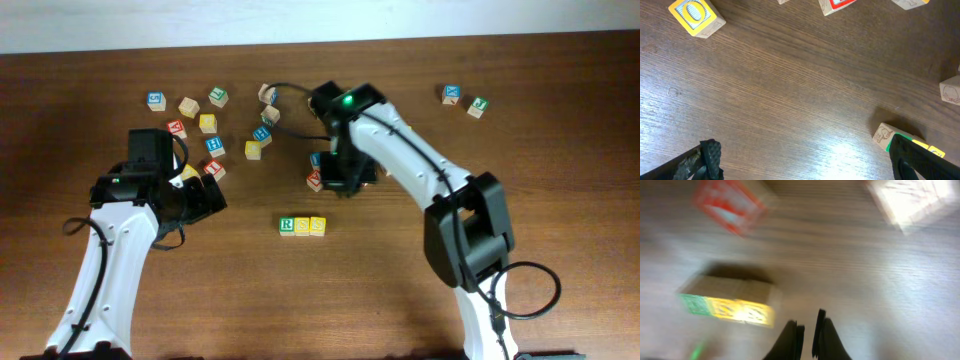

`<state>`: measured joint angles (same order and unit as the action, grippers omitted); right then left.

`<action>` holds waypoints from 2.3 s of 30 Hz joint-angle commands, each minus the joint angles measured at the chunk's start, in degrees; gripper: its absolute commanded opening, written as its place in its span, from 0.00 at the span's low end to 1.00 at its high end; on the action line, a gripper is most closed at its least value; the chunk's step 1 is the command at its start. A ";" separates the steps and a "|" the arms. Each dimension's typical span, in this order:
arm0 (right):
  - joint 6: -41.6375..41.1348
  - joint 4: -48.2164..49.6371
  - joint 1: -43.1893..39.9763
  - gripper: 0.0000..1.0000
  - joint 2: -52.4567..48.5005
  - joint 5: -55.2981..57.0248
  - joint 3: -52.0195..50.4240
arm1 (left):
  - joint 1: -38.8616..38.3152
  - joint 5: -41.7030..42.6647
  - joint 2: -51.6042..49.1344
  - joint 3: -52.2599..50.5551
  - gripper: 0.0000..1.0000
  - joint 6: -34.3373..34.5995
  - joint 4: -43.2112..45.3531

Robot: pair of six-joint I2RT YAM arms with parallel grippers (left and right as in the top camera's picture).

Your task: Spell out RSS

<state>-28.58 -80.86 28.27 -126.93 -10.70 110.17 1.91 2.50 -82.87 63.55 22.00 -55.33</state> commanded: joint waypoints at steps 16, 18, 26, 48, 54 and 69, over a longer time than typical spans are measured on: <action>-0.46 19.04 3.74 0.04 0.15 -10.23 -17.00 | -14.95 11.17 -22.51 -2.36 0.13 -0.39 12.70; -0.46 20.09 3.89 0.04 0.15 -11.93 -17.00 | -14.95 13.00 -22.56 -2.36 0.12 -0.37 12.72; -0.87 20.26 3.98 0.04 0.15 -11.85 -17.00 | -18.05 14.88 -22.56 -2.36 0.14 -0.37 12.90; -5.38 18.88 3.54 0.09 0.15 -10.93 -16.94 | -17.40 5.07 -22.56 -2.34 0.48 -0.37 12.61; -3.93 13.97 -1.55 0.09 0.26 -7.54 -14.53 | -12.15 2.99 -21.22 -0.61 0.50 -0.44 7.61; -3.23 -11.15 -1.55 0.99 48.24 11.41 -8.63 | -8.61 2.27 18.88 -0.39 0.99 -1.01 -0.50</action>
<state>-31.53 -90.83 26.20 -83.48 -2.79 102.10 -6.94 5.06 -65.73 62.52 20.97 -55.94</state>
